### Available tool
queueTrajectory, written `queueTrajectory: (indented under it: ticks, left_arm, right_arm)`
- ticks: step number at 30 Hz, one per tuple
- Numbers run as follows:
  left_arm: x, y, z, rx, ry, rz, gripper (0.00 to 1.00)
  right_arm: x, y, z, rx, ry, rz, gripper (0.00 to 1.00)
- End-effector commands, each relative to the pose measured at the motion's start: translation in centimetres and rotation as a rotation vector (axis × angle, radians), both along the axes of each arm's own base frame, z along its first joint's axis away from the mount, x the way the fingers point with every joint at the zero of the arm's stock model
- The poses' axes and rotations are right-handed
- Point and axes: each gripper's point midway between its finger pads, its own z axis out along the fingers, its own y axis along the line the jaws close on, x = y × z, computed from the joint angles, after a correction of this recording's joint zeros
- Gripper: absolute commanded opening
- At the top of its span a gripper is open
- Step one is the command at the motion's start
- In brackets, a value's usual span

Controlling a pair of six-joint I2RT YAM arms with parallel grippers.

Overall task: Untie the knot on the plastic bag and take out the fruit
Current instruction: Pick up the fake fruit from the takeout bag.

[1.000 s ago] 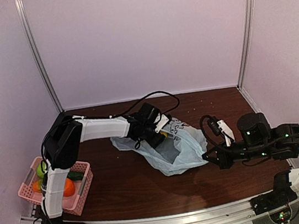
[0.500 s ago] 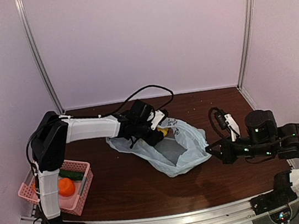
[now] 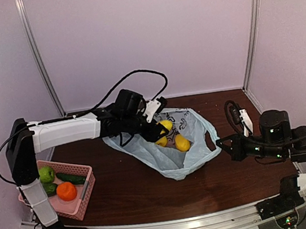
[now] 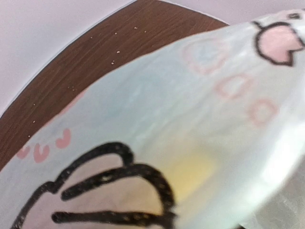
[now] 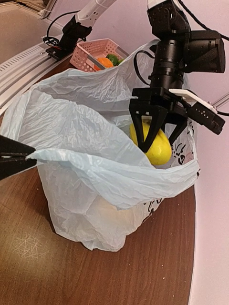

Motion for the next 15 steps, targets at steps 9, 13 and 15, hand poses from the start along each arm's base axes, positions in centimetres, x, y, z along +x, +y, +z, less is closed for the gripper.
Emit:
queueTrajectory:
  ticks: [9,13,15]
  left_arm:
    - [-6.5,1.7,2.9,-0.110,0.109,-0.038,0.45]
    - [-8.1,2.5,3.8,-0.193,0.154,-0.033,0.46]
    - [-8.9,2.7,4.3,-0.226,0.175,-0.045,0.45]
  right_arm:
    - [0.8,1.1,1.8,0.035,-0.059,-0.001,0.00]
    - [0.8,1.9,0.1,-0.006,-0.040,0.023,0.00]
    - [0.8,2.4,-0.9,-0.030,-0.022,0.039,0.00]
